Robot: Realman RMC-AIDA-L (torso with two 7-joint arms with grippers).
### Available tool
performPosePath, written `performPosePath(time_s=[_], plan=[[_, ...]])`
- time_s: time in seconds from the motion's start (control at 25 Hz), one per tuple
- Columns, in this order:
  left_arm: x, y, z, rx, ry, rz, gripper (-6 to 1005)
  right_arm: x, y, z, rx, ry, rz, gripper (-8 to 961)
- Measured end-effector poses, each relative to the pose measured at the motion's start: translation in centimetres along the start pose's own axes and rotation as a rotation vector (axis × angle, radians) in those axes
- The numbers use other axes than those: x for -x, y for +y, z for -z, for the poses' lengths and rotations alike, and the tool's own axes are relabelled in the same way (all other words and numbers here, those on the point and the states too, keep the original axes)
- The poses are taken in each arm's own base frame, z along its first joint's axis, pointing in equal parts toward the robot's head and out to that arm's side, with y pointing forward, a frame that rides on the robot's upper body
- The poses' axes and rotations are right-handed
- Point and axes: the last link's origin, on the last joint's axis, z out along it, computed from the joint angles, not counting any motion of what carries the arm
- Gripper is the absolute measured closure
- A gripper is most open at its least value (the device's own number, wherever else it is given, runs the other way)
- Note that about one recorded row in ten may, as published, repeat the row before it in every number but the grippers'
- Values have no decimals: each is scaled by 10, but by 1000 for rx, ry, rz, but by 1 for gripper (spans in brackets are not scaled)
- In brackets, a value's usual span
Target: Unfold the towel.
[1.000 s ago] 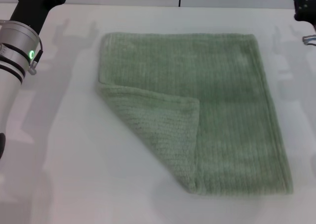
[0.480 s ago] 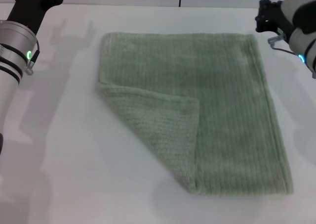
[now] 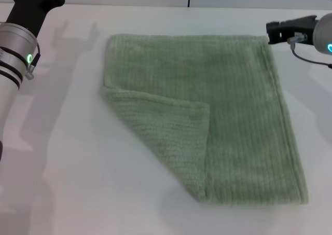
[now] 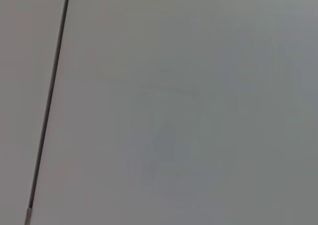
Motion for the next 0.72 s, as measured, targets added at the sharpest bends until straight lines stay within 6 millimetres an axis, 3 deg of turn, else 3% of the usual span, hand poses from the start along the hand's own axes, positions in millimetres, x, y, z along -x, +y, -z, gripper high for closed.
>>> performPosePath(time_s=[0.24, 0.72], plan=[[1, -3, 2, -13, 2, 5, 201, 4, 6, 13, 58, 118, 12, 944], [2, -6, 7, -20, 1, 12, 202, 9, 12, 17, 112, 337, 74, 955]])
